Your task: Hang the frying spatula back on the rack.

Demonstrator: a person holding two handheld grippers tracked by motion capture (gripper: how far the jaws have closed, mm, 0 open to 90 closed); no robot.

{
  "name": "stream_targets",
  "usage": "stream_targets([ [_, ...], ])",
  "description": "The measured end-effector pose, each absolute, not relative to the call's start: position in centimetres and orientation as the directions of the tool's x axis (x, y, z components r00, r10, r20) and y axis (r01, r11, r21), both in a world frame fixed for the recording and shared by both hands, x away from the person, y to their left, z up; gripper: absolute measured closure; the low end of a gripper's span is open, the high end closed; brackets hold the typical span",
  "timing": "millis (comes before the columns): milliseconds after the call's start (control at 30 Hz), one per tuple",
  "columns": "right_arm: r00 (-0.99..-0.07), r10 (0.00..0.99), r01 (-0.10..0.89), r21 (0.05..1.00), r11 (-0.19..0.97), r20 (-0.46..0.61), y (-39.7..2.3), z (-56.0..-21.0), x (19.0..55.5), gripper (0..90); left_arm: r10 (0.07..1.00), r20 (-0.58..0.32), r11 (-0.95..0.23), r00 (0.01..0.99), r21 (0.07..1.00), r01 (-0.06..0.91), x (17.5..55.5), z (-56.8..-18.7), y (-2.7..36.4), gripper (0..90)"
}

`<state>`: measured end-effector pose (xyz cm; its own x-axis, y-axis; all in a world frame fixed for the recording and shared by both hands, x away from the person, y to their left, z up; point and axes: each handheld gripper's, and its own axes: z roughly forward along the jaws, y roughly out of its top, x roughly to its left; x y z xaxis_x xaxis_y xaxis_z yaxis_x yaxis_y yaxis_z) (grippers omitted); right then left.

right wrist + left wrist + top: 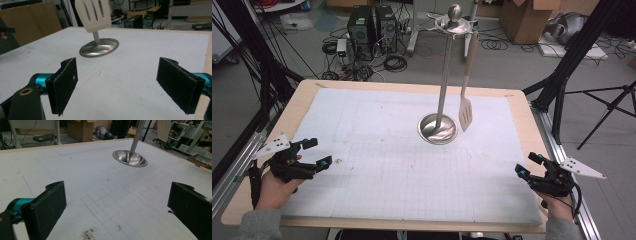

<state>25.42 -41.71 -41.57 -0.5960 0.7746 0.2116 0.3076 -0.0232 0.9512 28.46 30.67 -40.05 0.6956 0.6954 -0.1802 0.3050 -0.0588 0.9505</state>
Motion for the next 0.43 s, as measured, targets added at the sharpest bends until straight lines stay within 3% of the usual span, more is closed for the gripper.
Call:
stream_targets([
  [433, -0.626, 0.753, 0.279, 0.96, -0.026, 0.203, -40.7, -41.1, 26.0, 16.4, 0.708, -0.176, -0.07, 0.684, 0.946, 0.316, 28.1, -40.1, 30.7, 2.5],
])
